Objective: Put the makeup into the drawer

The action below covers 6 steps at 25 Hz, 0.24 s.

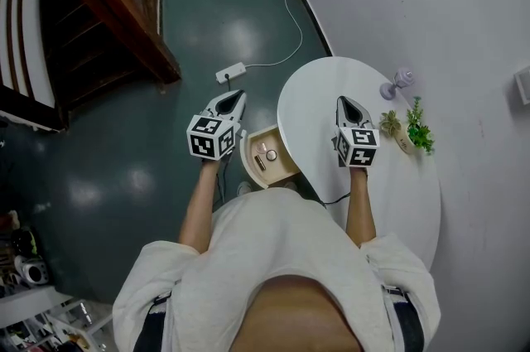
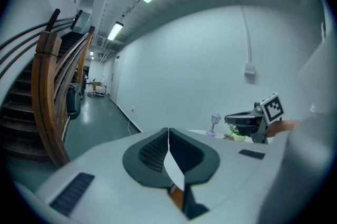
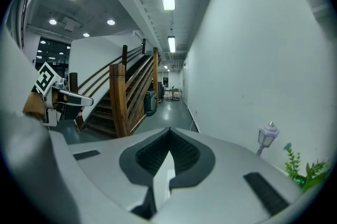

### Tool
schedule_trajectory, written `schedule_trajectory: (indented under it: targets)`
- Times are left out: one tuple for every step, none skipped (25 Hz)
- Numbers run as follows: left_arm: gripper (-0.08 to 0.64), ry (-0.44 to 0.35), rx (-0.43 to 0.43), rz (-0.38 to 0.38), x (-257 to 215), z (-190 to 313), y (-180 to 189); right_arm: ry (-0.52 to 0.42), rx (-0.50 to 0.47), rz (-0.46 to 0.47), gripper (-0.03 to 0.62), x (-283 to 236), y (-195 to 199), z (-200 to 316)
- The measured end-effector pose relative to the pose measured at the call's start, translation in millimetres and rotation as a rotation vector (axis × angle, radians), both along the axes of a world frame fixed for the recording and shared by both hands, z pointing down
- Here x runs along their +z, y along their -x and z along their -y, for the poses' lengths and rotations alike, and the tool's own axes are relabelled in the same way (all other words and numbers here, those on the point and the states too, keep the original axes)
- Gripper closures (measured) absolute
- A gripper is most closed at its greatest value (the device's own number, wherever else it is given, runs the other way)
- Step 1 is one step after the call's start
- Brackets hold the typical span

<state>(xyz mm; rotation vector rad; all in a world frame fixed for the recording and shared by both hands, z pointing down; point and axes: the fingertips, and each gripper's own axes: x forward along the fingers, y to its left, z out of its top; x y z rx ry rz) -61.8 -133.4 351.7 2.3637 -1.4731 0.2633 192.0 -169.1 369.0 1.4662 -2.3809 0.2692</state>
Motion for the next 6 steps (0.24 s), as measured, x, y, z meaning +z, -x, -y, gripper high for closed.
schedule_trajectory:
  targets:
    - [0.546,0.0,0.001,0.001,0.3,0.5,-0.8,-0.003,0.002,0.001,0.597,0.6,-0.8,0.8]
    - [0.546,0.0,0.002,0.001,0.6,1.0,-1.6,-0.004,0.003,0.001,0.597,1.4,-1.4,1.1]
    - [0.546,0.0,0.003,0.002,1.0,1.4,-2.3,-0.003,0.003,0.001,0.597,2.2,-1.7,1.3]
    - [0.546,0.001,0.004,0.002,1.3,1.8,-2.9,-0.001,0.003,0.002,0.597,3.2,-1.8,1.4]
    - [0.546,0.003,0.005,0.002,1.7,2.0,-3.4,0.0,0.002,0.002,0.597,4.2,-1.7,1.4]
    - [0.546,0.004,0.006,0.002,2.1,2.3,-3.9,0.002,0.002,0.002,0.597,5.1,-1.6,1.5]
